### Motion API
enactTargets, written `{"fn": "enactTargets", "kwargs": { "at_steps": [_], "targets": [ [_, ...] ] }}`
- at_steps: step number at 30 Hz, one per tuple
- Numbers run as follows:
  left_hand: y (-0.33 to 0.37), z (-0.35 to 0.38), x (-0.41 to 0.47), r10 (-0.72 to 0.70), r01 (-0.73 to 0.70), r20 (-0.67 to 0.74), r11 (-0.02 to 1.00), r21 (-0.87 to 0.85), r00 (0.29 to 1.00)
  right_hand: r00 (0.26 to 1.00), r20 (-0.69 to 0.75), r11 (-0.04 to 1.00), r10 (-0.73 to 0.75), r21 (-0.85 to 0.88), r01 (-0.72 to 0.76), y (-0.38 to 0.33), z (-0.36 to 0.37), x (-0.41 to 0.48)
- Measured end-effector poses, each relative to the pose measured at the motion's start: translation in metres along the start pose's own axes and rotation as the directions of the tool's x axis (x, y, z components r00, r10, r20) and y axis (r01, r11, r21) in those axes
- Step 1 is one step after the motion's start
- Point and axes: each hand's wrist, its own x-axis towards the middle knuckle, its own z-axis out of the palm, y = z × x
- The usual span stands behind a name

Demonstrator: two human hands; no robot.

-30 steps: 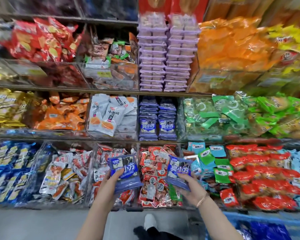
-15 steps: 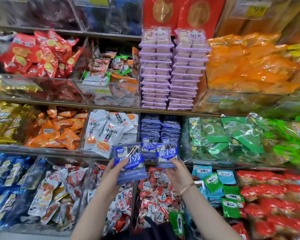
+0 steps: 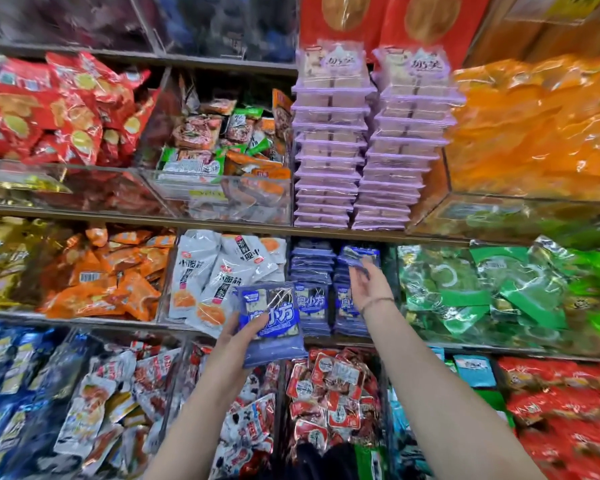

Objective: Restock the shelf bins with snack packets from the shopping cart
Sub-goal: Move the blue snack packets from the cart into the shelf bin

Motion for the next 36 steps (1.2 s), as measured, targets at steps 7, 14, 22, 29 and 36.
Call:
{"fn": "enactTargets", "kwargs": {
  "at_steps": [7,14,22,29,36],
  "targets": [
    [-0.004,-0.002,0.001,-0.015,0.013,0.044,0.999,0.036,0.999,0.995,-0.074,0.997,0.066,-0.022,-0.068,0.007,-0.012,0.01],
    [-0.006,-0.004,0.0,0.021,-0.022,0.078,1.0,0.012,0.997,0.999,0.04,0.992,-0.015,-0.123,0.019,-0.009,0.008,0.01],
    [-0.008,0.006,0.0,0.019,-0.022,0.048,0.999,0.042,0.999,0.98,0.169,0.894,0.104,-0.448,-0.018,0.002,-0.039,-0.024],
    [-0.018,0.024,-0.005,0.03,-0.044,0.098,0.988,0.147,0.995,0.833,0.397,0.358,0.385,-0.896,0.262,0.033,-0.073,-0.097],
    [-0.019,0.028,-0.013,0.054,-0.062,0.079,0.992,0.112,0.995,0.877,0.411,0.462,0.249,-0.846,0.266,0.032,-0.082,-0.1]
  ]
}}
